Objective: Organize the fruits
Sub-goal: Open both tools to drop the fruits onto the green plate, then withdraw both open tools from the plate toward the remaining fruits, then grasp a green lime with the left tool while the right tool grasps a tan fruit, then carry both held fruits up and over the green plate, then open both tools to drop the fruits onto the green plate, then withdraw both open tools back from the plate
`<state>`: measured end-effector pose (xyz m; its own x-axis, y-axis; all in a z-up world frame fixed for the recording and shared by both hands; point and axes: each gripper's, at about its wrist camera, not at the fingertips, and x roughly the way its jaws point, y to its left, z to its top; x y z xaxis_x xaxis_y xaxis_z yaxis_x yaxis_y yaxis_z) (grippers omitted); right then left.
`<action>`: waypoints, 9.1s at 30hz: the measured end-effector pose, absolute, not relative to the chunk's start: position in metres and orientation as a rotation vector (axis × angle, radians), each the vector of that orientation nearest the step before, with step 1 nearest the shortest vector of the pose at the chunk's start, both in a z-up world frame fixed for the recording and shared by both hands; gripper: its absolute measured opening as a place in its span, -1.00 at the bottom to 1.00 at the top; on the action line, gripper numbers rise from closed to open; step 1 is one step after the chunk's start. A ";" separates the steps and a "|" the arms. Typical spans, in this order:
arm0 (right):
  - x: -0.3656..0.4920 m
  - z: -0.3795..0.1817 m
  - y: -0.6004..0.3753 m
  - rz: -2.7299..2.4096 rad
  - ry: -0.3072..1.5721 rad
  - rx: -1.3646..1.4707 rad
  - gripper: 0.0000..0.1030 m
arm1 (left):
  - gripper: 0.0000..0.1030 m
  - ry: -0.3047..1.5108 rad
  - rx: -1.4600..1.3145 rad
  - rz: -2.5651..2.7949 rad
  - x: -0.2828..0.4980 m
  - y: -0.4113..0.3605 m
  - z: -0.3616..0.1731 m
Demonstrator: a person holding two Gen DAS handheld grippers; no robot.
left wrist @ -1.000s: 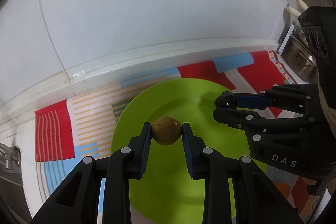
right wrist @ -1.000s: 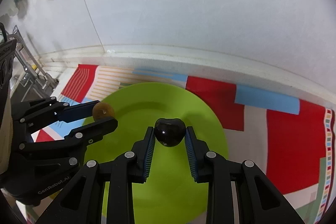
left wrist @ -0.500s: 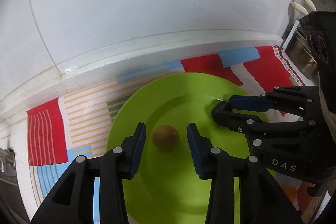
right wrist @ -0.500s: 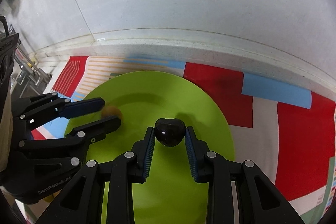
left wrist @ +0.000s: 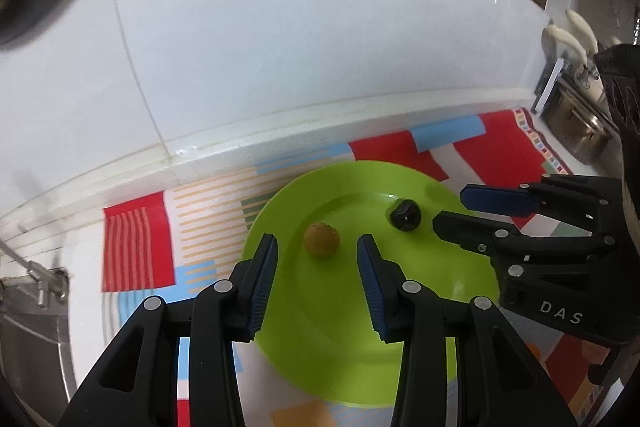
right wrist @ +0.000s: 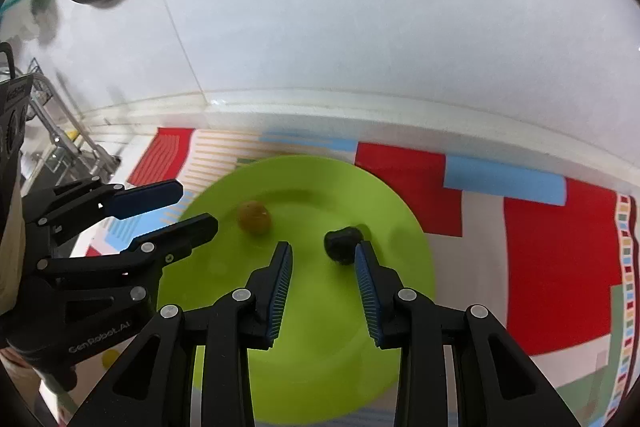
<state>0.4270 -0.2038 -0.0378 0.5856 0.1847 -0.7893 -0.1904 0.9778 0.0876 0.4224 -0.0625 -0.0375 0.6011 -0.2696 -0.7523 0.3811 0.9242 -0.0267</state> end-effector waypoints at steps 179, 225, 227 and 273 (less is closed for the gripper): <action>0.223 0.038 -0.165 0.291 0.608 -0.072 -0.46 | -0.46 0.556 0.132 -0.406 0.231 -0.047 0.033; 0.405 -0.029 -0.217 0.260 0.857 -0.009 -0.46 | -0.46 0.816 0.142 -0.472 0.405 -0.099 -0.039; 0.410 -0.036 -0.219 0.260 0.873 -0.003 -0.46 | -0.46 0.830 0.148 -0.473 0.410 -0.101 -0.044; 0.362 0.002 -0.219 0.229 0.795 0.027 -0.30 | -0.04 0.734 0.139 -0.426 0.363 -0.081 -0.005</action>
<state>0.3617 -0.2194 0.0023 0.6767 0.2139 -0.7045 -0.1937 0.9749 0.1099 0.3627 -0.0808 -0.0049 0.6614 -0.3277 -0.6747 0.4237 0.9055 -0.0244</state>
